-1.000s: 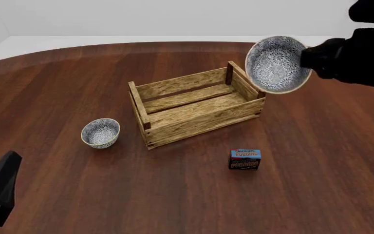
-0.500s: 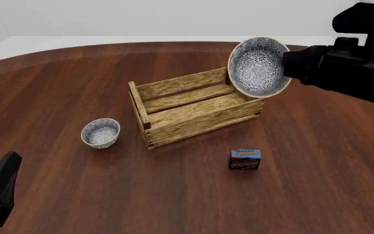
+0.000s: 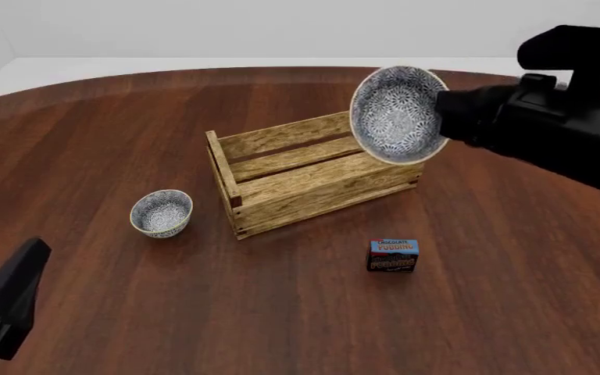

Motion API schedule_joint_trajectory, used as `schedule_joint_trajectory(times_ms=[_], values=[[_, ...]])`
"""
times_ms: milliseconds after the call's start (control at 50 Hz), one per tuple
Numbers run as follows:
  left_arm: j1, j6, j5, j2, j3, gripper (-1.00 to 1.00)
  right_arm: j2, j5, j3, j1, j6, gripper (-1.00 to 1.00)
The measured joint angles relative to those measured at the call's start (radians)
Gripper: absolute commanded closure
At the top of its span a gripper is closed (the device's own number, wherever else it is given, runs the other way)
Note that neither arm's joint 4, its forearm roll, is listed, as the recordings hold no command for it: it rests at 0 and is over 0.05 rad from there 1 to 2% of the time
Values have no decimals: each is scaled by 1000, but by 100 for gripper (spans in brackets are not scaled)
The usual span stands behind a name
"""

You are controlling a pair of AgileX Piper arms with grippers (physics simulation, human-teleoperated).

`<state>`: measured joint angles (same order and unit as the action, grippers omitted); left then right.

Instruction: Stack the right bowl on the left bowl and place them in the tray.

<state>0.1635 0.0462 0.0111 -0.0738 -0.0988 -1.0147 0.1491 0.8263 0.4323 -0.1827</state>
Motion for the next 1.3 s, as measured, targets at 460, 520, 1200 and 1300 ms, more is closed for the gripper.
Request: schedule_joint_trajectory(times_ms=[460, 520, 1200, 1300], values=[[166, -14, -290, -382, -89, -100, -26, -78, -47, 20, -7, 100], [189, -16, -316, -429, -110, -100, -28, -83, -48, 19, -6, 100], [446, -26, -441, -868, -395, -100, -53, -107, -40, 18, 0, 100], [472, -27, -440, -901, -430, -100, -58, -109, -39, 18, 2, 100]])
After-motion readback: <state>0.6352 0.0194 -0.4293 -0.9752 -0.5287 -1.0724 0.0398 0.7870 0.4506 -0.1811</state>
